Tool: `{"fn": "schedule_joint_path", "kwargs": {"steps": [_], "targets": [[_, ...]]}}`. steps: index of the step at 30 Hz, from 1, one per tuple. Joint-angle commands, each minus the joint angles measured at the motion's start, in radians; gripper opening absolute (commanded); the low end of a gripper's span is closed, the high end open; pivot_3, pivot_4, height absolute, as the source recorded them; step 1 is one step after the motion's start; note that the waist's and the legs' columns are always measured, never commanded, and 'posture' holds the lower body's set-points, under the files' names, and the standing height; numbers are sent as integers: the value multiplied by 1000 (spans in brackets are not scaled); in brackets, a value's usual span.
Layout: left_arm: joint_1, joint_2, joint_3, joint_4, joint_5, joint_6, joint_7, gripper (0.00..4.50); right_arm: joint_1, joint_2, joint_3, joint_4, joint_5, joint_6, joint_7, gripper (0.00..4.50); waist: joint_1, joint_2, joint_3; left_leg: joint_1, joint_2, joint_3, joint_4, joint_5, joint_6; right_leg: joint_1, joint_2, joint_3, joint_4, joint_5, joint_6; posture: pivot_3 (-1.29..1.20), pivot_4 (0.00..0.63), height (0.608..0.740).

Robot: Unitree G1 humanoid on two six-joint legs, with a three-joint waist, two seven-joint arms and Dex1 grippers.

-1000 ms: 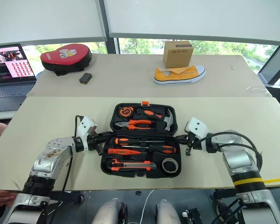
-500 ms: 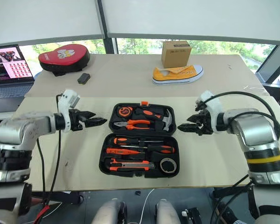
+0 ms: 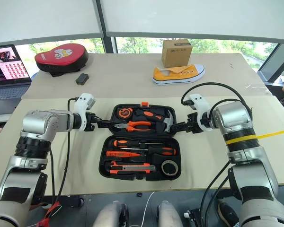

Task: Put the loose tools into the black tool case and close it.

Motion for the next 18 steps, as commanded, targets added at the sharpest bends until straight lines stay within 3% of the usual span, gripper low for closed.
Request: {"fn": "schedule_joint_path", "kwargs": {"steps": [1, 6, 9, 12, 14, 18], "targets": [[-20, -18, 16, 8, 6, -20, 10, 3985, -40, 9, 16, 50, -39, -30, -32, 2941, 0, 0, 0, 0, 0, 0, 0, 0, 0, 0, 0, 0, 0, 0, 0, 0, 150, 740], [-6, -58, 41, 32, 1, -25, 25, 2392, -67, 30, 10, 89, -29, 13, -44, 1288, 4, 0, 0, 1, 0, 0, 2, 0, 0, 2, -1, -1, 1, 0, 0, 0, 150, 740], [5, -77, 63, 48, -7, -24, 28, 1180, -74, 40, -6, 108, -19, 29, -44, 182, 6, 0, 0, 3, -1, 0, 2, 2, 1, 5, -1, -1, 2, 1, 1, 0, 150, 740], [22, -91, 107, 56, -23, -52, 35, 64, -60, 64, -62, 100, 4, 20, -56, 0, 8, 0, 0, 4, -2, -1, 2, 3, 2, 6, -2, -1, 2, 2, 1, 0, 150, 740], [37, -97, 150, 46, -49, -82, 18, 64, -33, 73, -98, 51, 32, -21, -39, 0, 5, 0, 0, 6, -1, -1, 2, 3, 1, 7, -1, -1, 2, 2, 1, 0, 150, 740], [134, -69, 234, -82, -129, -157, -73, 64, 106, 69, -188, -156, 75, -310, 30, 0, -4, 0, 0, 5, -1, -1, 0, 4, 1, 5, -1, 0, 2, 3, 1, 0, 150, 740]]}}
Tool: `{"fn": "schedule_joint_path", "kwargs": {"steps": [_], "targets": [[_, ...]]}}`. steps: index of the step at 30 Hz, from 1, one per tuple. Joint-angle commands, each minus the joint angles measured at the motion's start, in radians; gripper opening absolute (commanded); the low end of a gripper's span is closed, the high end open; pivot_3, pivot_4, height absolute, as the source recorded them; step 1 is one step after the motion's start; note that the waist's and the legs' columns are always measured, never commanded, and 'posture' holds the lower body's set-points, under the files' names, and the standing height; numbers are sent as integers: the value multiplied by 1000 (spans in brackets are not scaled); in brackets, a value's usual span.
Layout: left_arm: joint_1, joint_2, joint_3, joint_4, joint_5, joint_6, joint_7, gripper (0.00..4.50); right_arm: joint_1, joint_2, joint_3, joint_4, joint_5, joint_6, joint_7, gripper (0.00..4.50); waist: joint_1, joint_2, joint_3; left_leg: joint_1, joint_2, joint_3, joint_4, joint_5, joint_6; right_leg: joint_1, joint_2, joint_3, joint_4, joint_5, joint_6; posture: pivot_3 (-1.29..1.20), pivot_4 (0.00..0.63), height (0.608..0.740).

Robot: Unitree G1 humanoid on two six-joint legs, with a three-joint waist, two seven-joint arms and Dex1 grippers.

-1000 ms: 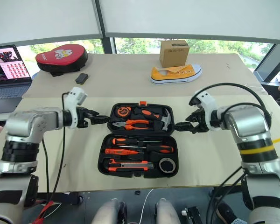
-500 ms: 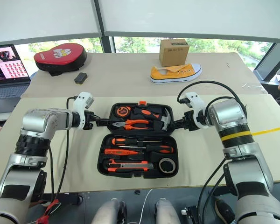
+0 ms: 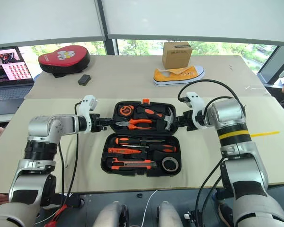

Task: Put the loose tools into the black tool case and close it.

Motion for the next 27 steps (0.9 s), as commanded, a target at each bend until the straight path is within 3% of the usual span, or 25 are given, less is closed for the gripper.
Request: {"fn": "schedule_joint_path", "kwargs": {"steps": [1, 7, 10, 16, 19, 23, 26, 27], "targets": [[95, 32, 91, -141, -70, -157, -112, 64, 119, -21, -78, -221, 24, -371, 84, 0, -6, 0, 0, -2, 0, -1, -1, 0, 0, -2, 0, 0, 0, 0, 0, 0, 150, 740], [288, 10, 140, -275, -57, -554, -236, 64, 367, -82, -115, -354, -124, -997, 68, 0, -5, 1, 2, -7, 1, 0, -2, 1, -2, -6, 0, 0, -1, 0, 0, 0, 150, 740], [410, -13, 134, -303, 44, -921, -273, 64, 524, -98, -147, -358, -217, -1390, 11, 0, 4, 1, 2, -8, 0, 1, -3, 0, 0, -5, -2, 0, -8, 0, 1, 0, 150, 740], [626, 14, 74, -232, 209, -1462, -355, 64, 699, -156, -128, -189, -474, -2023, -149, 0, 3, 1, 2, -5, 0, 4, -3, -2, 2, -2, -2, 1, -9, 0, 1, 0, 150, 740], [677, 22, 74, -183, 223, -1576, -349, 0, 741, -178, -87, -73, -494, -2138, -165, 987, -3, 1, 1, 3, 1, 5, -3, -2, 3, 4, -2, 1, -9, 0, 1, 0, 150, 740], [732, 90, 76, -135, 205, -1650, -394, 1322, 746, -224, -72, 7, -511, -2227, -190, 2304, -10, 0, 2, 17, 2, 5, -7, -3, 4, 18, -1, 1, -12, -1, 0, 0, 150, 740], [752, 147, 97, -101, 177, -1673, -425, 2507, 756, -265, -93, 29, -501, -2265, -210, 3419, -11, 0, 2, 19, 3, 4, -10, -3, 4, 18, -2, 3, -13, 0, 0, 0, 150, 740], [760, 162, 91, -100, 160, -1675, -447, 2514, 762, -275, -95, 36, -500, -2281, -218, 3742, -9, 0, 2, 19, 4, 3, -10, -3, 4, 19, -2, 3, -14, 0, 0, 0, 150, 740]]}}
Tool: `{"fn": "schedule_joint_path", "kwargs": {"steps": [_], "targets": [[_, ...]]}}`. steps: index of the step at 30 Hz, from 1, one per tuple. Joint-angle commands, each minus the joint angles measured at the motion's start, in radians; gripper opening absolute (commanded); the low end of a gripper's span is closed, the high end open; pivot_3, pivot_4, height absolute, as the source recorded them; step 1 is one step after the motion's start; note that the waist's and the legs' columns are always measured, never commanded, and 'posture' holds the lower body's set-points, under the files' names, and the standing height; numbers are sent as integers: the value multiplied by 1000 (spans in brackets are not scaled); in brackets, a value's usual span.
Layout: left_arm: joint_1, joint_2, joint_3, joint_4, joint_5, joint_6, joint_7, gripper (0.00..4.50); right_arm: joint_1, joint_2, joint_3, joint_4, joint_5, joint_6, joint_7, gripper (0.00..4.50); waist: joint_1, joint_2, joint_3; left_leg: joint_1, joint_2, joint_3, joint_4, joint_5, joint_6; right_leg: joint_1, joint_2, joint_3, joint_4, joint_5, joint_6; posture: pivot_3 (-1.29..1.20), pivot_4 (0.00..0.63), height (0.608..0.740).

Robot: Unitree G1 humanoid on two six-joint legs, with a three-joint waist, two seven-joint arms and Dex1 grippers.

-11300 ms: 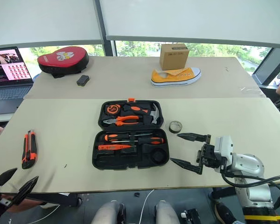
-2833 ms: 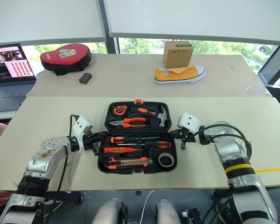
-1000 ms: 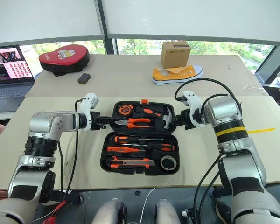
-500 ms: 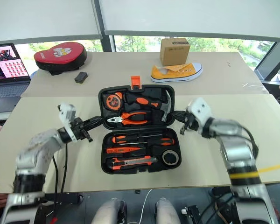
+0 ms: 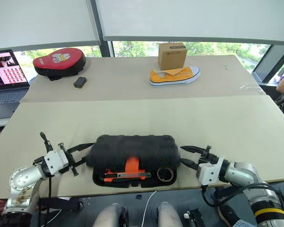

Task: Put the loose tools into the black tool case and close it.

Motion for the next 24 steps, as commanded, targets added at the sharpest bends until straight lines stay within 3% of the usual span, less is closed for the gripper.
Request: {"fn": "schedule_joint_path", "kwargs": {"steps": [1, 2, 4, 6, 8, 9, 13, 16, 20, 24], "targets": [[1, 57, 21, 3, -52, -39, -44, 2514, 24, -61, -44, 6, 33, -74, -39, 4108, 4, 0, 0, 0, 0, 0, 0, 0, 0, 0, 0, 0, 0, 0, 0, 0, 150, 740], [-7, 70, 24, 15, -53, -26, -42, 2514, 46, -78, -51, 10, 54, -79, -43, 4384, 8, 0, 0, 0, 0, 0, 0, 0, 0, 1, 0, -1, -1, 0, 0, 0, 150, 740], [-40, 87, 39, 45, -76, 58, -17, 2514, 124, -135, -27, -47, 211, 14, 32, 4449, 17, 0, 0, 0, 0, 1, 0, 0, 0, 2, -1, -2, -1, 0, 0, 0, 150, 740], [-89, 95, 32, 54, -102, 158, -1, 2514, 239, -199, 16, -211, 444, 237, 164, 4449, 22, 0, 0, 0, 0, 1, 0, 0, 0, 2, -1, -2, -2, 0, 0, 0, 150, 740], [-150, 95, 11, 57, -113, 249, 5, 2514, 361, -277, 48, -403, 638, 450, 266, 3887, 24, 0, 0, 0, 1, -1, 0, 0, 0, 3, -1, -1, -2, 0, 0, 0, 150, 740], [-180, 94, -3, 63, -106, 276, 6, 2263, 399, -301, 54, -465, 675, 492, 296, 3704, 24, -1, -1, 0, 1, -3, 0, 0, 0, 3, -1, -1, -2, 0, 0, 0, 150, 740], [-304, 81, -81, 107, -45, 361, -1, 1225, 473, -313, 67, -636, 693, 672, 312, 2479, 18, -2, -1, 7, 2, -5, 0, -1, 1, 11, 0, -2, -3, 0, 0, 0, 150, 740], [-400, 55, -144, 145, -18, 408, -14, 85, 477, -291, 106, -768, 686, 799, 312, 1300, 20, -2, -1, 8, 0, -4, -1, -1, 1, 11, 0, -2, -3, 0, 1, 0, 150, 740], [-487, 25, -217, 198, -3, 452, -82, 0, 363, -198, 184, -874, 635, 984, 266, 40, 20, -4, -1, 6, -1, -4, 0, -1, 1, 9, 2, -2, -3, 0, 1, 0, 150, 740], [-521, 19, -248, 224, 9, 481, -111, 0, 241, -98, 218, -833, 539, 1028, 246, 40, 14, -5, -1, 0, -1, -3, 1, -1, 1, 3, 3, -1, -3, 0, 1, 0, 150, 740]]}}
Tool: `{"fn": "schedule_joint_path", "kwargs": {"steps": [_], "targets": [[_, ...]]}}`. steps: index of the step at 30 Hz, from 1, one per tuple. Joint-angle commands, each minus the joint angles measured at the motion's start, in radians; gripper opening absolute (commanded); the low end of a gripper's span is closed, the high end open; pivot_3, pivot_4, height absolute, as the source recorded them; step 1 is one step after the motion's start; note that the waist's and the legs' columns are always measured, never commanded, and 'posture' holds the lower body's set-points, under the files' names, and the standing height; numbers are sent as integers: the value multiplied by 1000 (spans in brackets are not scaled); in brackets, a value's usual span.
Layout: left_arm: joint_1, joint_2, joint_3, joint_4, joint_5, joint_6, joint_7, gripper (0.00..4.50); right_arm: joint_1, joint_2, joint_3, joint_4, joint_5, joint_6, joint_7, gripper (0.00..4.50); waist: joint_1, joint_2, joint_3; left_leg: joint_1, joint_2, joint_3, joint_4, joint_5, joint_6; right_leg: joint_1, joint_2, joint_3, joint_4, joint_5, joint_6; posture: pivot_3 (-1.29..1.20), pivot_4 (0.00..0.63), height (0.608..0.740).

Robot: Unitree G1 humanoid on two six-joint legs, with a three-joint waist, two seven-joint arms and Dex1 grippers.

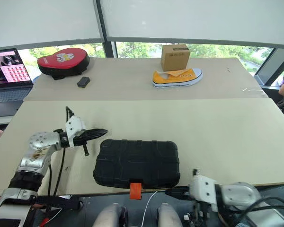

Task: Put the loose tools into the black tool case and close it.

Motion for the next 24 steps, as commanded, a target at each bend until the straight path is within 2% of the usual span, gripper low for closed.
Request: {"fn": "schedule_joint_path", "kwargs": {"steps": [1, 8, 13, 17, 20, 24], "targets": [[-17, 8, -17, -4, -3, 54, -43, 0, -114, 84, -4, 49, -101, 13, -48, 40, -2, 0, 0, -3, 0, 0, 2, 0, 0, -3, 0, 0, 1, 0, 0, 0, 150, 740], [49, 15, -7, -64, -6, 120, -30, 0, -305, 230, -56, 231, -206, -34, -103, 40, -7, 0, 0, -7, 1, 2, 6, 0, 0, -4, 1, -1, 2, 0, 0, 0, 150, 740], [160, -28, 55, -227, -63, 192, 66, 0, -465, 312, -58, 454, -253, -95, -91, 40, -9, 0, 0, -7, 0, 2, 6, 0, 0, -4, 0, -1, 2, 1, 1, 0, 150, 740], [178, -17, 111, -247, -50, 215, 153, 0, -493, 324, -75, 522, -265, -117, -70, 40, 0, 0, 0, -8, 0, 2, 6, 0, 1, -5, 0, -2, 2, 1, 1, 0, 150, 740], [144, 13, 169, -235, -88, 229, 157, 0, -482, 303, -101, 538, -256, -107, -53, 40, -1, 0, 0, -7, 0, 2, 6, 0, 1, -5, 0, -2, 2, 1, 1, 0, 150, 740], [51, 62, 168, -312, -211, 340, 26, 0, -413, 279, -151, 493, -211, -54, -30, 40, 10, 0, 1, -8, 0, 2, 6, 0, 0, -5, -1, -4, 2, 1, 1, 0, 150, 740]]}}
